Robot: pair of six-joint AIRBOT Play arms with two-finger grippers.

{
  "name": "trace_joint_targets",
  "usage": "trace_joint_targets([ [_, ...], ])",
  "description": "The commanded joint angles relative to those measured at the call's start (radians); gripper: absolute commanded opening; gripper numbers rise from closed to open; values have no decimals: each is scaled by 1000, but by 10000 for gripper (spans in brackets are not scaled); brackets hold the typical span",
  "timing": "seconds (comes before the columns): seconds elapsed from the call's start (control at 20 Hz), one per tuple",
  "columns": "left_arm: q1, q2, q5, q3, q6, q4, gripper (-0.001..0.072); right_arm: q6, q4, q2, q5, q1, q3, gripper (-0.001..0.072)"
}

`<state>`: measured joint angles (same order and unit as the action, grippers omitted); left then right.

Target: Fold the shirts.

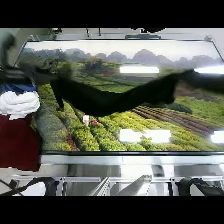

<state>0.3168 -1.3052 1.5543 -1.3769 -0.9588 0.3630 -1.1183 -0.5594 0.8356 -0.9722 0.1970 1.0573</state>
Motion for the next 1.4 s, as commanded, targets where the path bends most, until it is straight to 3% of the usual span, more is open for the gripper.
trace_joint_targets([
  [0.0, 69, 132, 76, -142, 15, -405, 24, 14, 43, -287, 109, 189, 179, 22],
  [0.1, 158, 212, 94, -211, 14, -594, 24, 42, 43, -411, 185, 296, 221, 22],
  [0.2, 272, 294, 90, -252, -15, -682, 24, 87, 43, -497, 235, 382, 228, 22],
  [0.35, 462, 411, 85, -245, -40, -647, 26, 124, 45, -525, 216, 458, 228, 22],
  [0.45, 518, 466, 67, -172, -44, -557, 29, 124, 85, -464, 125, 462, 226, 22],
  [0.65, 311, 448, -38, 73, -25, -268, 31, 127, 277, -203, -136, 452, 168, 23],
  [0.75, 137, 357, -98, 171, -7, -107, 31, 156, 280, -65, -161, 396, 108, 23],
  [0.9, -85, 167, -303, 253, 93, 55, 35, 236, 270, 151, -134, 285, 23, 24],
  [0.95, -140, 90, -397, 248, 101, 117, 143, 266, 259, 240, -86, 248, 9, 33],
  [1.0, -173, 20, -477, 227, 95, 174, 346, 278, 249, 332, -20, 222, 9, 169],
  [1.05, -191, -53, -531, 183, 82, 230, 346, 277, 267, 409, 30, 213, 12, 381],
  [1.2, -171, -198, -497, 6, -51, 361, 345, 278, 320, 562, 23, 231, 59, 404],
  [1.35, -95, -223, -347, -86, -158, 439, 345, 285, 239, 538, -32, 288, 72, 361],
])
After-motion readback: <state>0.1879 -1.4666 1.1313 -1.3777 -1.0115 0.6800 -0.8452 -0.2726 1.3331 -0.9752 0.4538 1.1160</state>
